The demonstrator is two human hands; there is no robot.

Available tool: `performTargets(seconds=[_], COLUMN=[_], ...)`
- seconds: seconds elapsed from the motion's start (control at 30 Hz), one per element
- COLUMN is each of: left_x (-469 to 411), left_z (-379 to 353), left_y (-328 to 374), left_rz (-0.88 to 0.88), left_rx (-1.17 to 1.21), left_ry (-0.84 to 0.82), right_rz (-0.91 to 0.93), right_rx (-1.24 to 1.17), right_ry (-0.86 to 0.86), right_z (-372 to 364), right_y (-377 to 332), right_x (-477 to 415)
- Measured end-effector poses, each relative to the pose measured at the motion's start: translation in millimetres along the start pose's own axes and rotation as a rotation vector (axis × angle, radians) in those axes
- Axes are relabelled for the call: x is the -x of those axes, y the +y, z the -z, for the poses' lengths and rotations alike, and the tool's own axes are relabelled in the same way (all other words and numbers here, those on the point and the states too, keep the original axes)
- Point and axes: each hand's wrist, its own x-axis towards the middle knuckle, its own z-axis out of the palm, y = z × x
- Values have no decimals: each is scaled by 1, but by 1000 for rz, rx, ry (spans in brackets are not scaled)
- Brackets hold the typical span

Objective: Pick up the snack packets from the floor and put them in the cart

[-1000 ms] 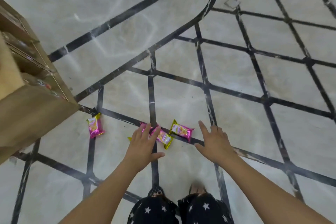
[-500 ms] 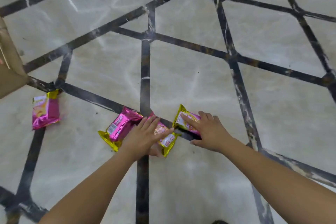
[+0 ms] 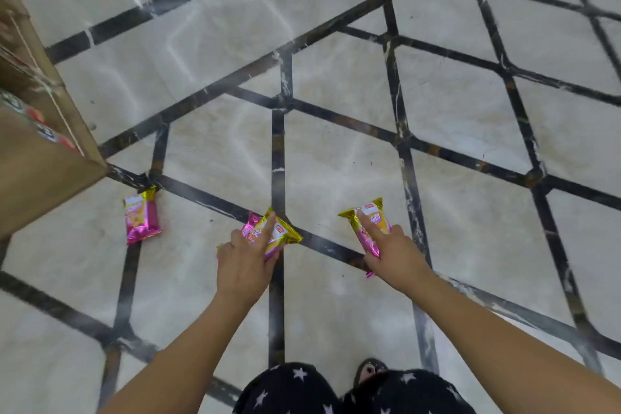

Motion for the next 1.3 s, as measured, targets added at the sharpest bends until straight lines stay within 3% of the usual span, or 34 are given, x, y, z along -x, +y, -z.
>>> performTargets(seconds=[0.4, 0.6, 0.73, 0.93, 1.07, 1.3], left_x=[133, 170, 191, 237, 260, 302], left_z=[349, 470, 500, 509, 519, 536], left_y=[35, 44, 53, 83, 104, 86], left_rz=[150, 175, 241, 556, 697, 1031], left_rx=[-37, -43, -33, 229, 343, 432], left_ry=[-91, -54, -25, -1, 11, -22], right_rz=[-2, -7, 10, 18, 45, 290], right_rx=[-158, -237, -397, -607, -558, -438], right_ry=[51, 78, 145, 174, 116, -84], right_z=[249, 326, 359, 373, 392, 419], right_y=[-105, -150, -177, -184, -175, -216], right_x=[224, 291, 319, 371, 378, 381])
